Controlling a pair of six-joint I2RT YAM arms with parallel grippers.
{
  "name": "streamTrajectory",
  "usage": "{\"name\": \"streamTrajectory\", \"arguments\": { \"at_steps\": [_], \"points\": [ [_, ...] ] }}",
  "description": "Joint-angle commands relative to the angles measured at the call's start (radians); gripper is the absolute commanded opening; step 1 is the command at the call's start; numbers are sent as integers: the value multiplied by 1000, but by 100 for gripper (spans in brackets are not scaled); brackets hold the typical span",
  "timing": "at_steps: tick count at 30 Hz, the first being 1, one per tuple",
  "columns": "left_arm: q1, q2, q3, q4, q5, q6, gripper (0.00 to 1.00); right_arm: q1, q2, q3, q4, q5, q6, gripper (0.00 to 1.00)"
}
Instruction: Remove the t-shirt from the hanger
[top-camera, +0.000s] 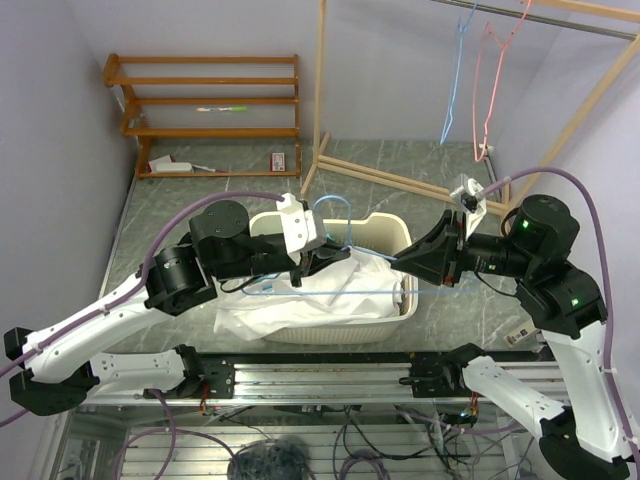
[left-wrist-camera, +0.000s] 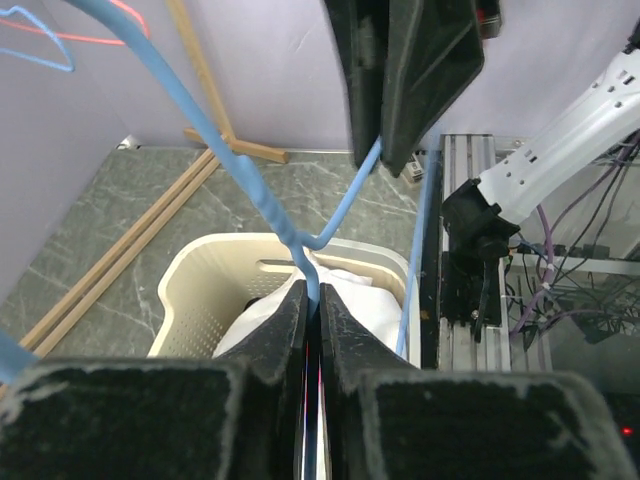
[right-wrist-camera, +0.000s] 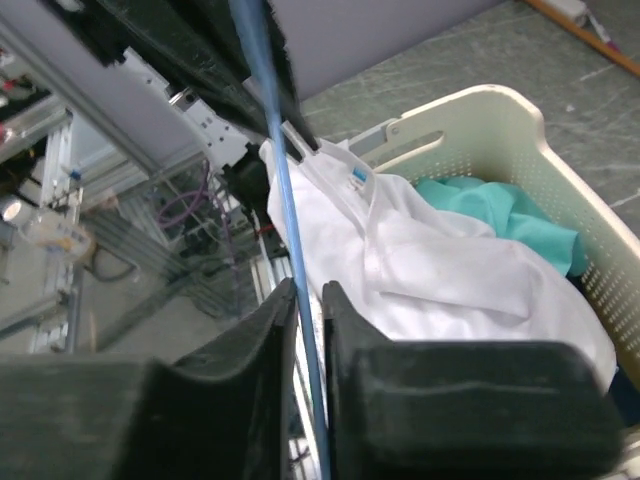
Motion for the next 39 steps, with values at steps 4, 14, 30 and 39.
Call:
{"name": "streamTrajectory", "arguments": {
  "at_steps": [4,14,30,39],
  "points": [
    [1,-18,43,25,-138,-26,42,-2,-6,44,-17,225,-4,0],
    [1,-272,-20,-13,-416,-72,63,-2,77,179,40,565,56,0],
    [1,-639,-328,-83,-623,-223,63,-3,595,512,503,1078,79,0],
    [1,-726,-432,-103,-649,-262,63,-1,830,772,534,1169,29,0]
  ]
}}
